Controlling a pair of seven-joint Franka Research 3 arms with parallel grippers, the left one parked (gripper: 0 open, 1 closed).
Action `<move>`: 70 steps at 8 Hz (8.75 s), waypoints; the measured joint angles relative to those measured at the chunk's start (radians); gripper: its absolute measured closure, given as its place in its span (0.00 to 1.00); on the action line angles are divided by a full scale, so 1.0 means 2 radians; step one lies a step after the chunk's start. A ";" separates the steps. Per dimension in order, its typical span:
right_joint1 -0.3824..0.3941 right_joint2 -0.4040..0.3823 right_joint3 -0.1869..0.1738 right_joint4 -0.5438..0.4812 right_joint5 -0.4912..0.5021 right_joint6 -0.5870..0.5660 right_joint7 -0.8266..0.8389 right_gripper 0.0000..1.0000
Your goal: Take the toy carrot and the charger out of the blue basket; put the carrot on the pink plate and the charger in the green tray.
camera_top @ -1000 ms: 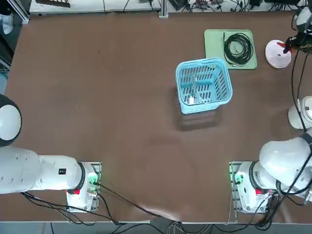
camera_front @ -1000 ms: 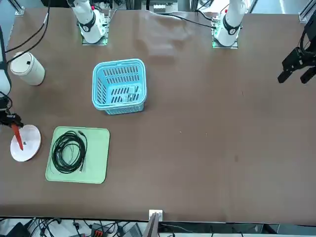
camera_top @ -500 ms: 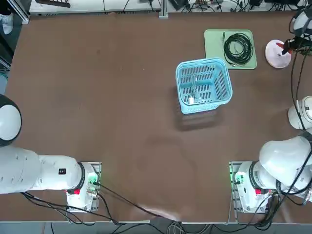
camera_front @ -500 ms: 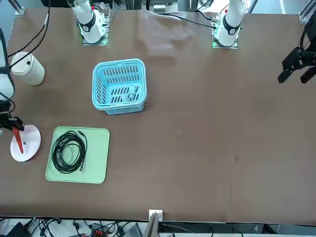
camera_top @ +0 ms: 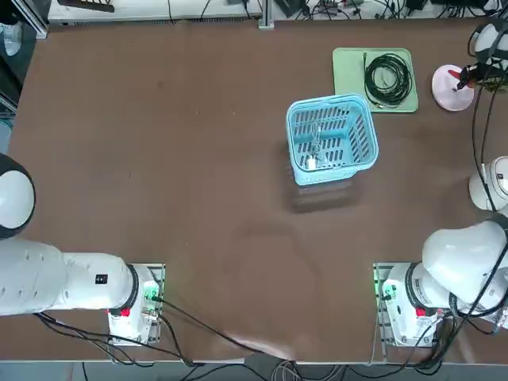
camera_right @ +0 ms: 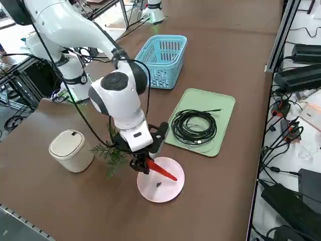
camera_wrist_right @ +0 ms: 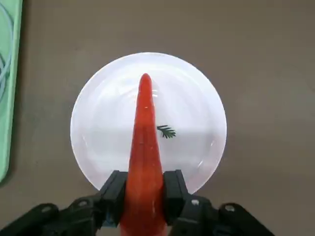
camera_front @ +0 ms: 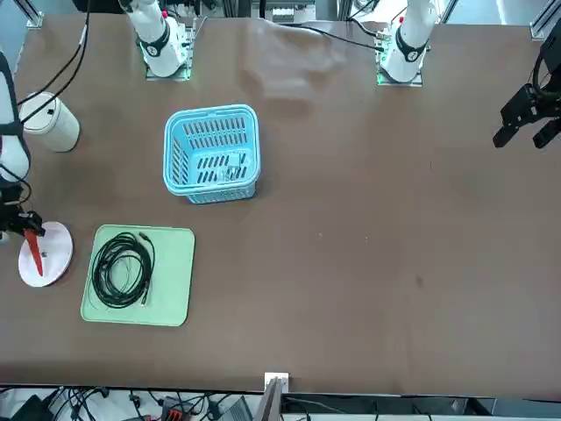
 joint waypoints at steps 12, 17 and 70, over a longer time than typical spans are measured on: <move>-0.003 -0.005 0.006 0.010 0.003 -0.029 -0.002 0.00; 0.064 -0.149 0.020 0.023 0.014 -0.279 0.117 0.00; 0.544 -0.155 0.009 -0.250 -0.062 0.066 0.603 0.48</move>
